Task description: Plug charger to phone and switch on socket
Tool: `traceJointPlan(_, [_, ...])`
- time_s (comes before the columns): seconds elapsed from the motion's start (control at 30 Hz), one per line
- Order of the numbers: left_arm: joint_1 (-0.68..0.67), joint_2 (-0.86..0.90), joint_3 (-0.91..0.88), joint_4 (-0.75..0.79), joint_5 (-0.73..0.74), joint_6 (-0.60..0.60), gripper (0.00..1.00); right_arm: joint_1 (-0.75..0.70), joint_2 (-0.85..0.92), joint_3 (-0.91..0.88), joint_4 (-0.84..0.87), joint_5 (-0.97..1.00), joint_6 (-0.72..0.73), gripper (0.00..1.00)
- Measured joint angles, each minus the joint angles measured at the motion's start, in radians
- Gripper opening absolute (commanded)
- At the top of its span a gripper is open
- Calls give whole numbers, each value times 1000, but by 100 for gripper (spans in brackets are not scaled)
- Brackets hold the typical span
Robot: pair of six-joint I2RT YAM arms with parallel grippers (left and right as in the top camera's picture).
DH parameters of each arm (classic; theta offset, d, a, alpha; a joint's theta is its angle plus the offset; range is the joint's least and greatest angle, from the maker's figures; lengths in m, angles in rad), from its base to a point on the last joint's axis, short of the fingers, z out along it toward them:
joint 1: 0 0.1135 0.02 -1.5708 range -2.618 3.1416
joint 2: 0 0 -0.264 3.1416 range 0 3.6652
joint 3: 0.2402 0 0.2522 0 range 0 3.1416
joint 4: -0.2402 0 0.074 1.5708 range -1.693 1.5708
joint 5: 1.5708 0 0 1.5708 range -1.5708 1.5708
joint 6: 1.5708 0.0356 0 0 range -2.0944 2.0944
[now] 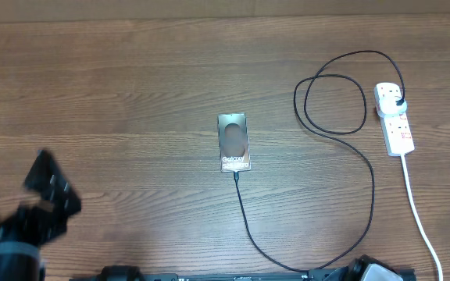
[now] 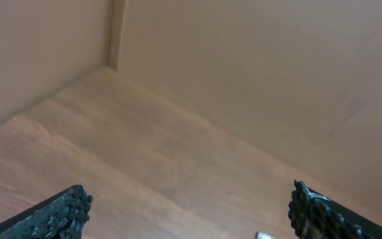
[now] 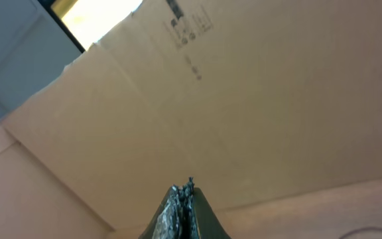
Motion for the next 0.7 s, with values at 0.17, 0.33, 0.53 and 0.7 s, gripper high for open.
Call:
traceJointPlan(0.17, [0, -149, 0, 0, 0, 0, 100, 0, -113, -27, -29, -6, -43, 4])
traceJointPlan(0.33, [0, -278, 0, 0, 0, 0, 100, 0, -237, -61, -13, -14, -76, 4])
traceJointPlan(0.53, [0, -396, 3, -10, 0, 0, 100, 34, -306, -135, 45, -16, -89, 4])
traceJointPlan(0.7, [27, -456, 3, -119, 0, -3, 100, 124, -311, -191, 69, -16, -91, 4])
